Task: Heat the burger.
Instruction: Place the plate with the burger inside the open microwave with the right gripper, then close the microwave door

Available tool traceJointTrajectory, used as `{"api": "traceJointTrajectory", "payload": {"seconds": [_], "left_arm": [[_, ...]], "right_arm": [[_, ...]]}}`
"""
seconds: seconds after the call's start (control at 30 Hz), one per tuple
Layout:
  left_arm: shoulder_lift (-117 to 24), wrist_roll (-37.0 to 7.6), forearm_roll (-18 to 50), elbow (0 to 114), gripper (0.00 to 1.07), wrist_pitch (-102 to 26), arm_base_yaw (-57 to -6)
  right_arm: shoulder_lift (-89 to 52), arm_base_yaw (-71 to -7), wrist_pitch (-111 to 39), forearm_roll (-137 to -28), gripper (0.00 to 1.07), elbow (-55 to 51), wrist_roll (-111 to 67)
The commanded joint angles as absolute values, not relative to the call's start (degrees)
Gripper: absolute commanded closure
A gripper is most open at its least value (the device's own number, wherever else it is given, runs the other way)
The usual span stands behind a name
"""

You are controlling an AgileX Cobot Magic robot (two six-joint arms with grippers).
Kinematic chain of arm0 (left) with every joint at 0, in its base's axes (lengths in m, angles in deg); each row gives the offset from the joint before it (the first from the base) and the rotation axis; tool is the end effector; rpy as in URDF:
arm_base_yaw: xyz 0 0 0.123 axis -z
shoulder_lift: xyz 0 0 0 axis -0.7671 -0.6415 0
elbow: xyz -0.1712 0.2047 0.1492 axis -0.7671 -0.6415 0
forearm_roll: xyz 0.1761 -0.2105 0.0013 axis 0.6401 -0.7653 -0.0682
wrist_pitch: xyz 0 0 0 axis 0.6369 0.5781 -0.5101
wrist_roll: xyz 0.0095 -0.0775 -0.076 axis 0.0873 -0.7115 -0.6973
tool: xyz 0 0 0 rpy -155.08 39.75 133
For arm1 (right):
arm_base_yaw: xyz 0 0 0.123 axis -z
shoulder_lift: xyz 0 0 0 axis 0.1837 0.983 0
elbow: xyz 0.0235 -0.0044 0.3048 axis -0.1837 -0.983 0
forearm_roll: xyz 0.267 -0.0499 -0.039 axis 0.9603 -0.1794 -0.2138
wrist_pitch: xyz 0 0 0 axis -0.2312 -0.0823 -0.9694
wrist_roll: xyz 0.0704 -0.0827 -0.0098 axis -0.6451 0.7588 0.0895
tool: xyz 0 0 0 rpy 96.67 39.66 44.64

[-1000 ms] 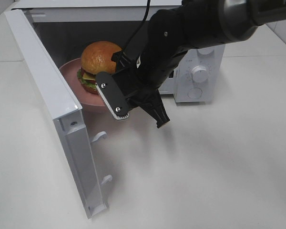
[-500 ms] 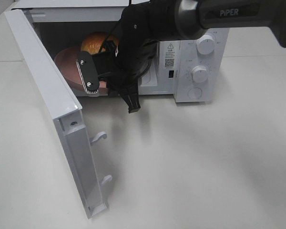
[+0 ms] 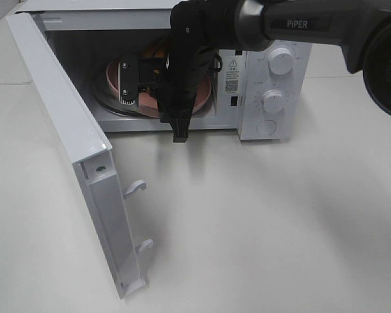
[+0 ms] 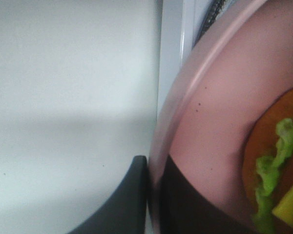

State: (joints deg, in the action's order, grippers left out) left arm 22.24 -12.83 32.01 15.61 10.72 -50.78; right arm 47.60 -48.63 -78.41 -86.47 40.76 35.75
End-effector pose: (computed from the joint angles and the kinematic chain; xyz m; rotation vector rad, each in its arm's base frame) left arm 0.0100 0.0023 0.2811 0.0874 2.0307 0.0961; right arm 0.4464 0.3438 0.1470 -2.0311 1.6300 -0.2224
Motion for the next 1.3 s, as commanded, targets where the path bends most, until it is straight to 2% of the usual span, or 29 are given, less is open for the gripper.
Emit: {"api": "traceJointTrajectory", "payload": {"seconds": [0.03,0.23,0.27,0.3,0.33,0.37,0.4,0.43,0.47,0.53,0.6,0.83,0.87,1.3], "left_arm": [[23.4,-13.1,31.9,15.5,1.06,10.0,-50.8],[23.4,-13.1,31.9,15.5,1.06,10.0,-50.8],[23.4,-13.1,31.9,15.5,1.06,10.0,-50.8],[23.4,-13.1,31.9,15.5,1.06,10.0,-50.8],[23.4,-13.1,31.9,15.5,1.06,10.0,-50.8],[23.4,-13.1,31.9,15.5,1.06,10.0,-50.8],[23.4,-13.1,31.9,15.5,1.06,10.0,-50.8],[23.4,-13.1,31.9,15.5,1.06,10.0,-50.8],[23.4,-13.1,31.9,15.5,1.06,10.0,-50.8],[23.4,-13.1,31.9,15.5,1.06,10.0,-50.8],[23.4,-13.1,31.9,15.5,1.06,10.0,-50.8],[23.4,-13.1,31.9,15.5,1.06,10.0,-50.8],[23.4,-13.1,31.9,15.5,1.06,10.0,-50.8],[23.4,-13.1,31.9,15.5,1.06,10.0,-50.8]], "right_arm": [[47.6,-48.7,-77.7,-85.3,1.07,41.3,34.7],[47.6,-48.7,-77.9,-85.3,0.97,41.3,30.6],[47.6,-48.7,-78.1,-85.3,0.90,41.3,29.4],[47.6,-48.7,-78.1,-85.3,0.90,41.3,29.4],[47.5,-48.7,-78.5,-85.3,0.82,41.3,28.1],[47.5,-48.7,-78.5,-85.3,0.82,41.3,28.1],[47.4,-48.7,-79.2,-85.3,0.71,41.3,26.0],[47.4,-48.7,-79.2,-85.3,0.71,41.3,26.0],[47.4,-48.7,-79.9,-85.3,0.64,41.3,23.9],[47.4,-48.7,-79.9,-85.3,0.64,41.3,23.9],[47.4,-48.7,-81.7,-85.3,0.51,41.3,17.1],[46.5,-48.7,-81.1,-85.3,0.36,41.3,6.1],[45.2,-48.7,-81.3,-85.3,0.31,41.3,2.5],[42.1,-48.8,-85.9,-80.5,0.31,41.4,-10.0]]}}
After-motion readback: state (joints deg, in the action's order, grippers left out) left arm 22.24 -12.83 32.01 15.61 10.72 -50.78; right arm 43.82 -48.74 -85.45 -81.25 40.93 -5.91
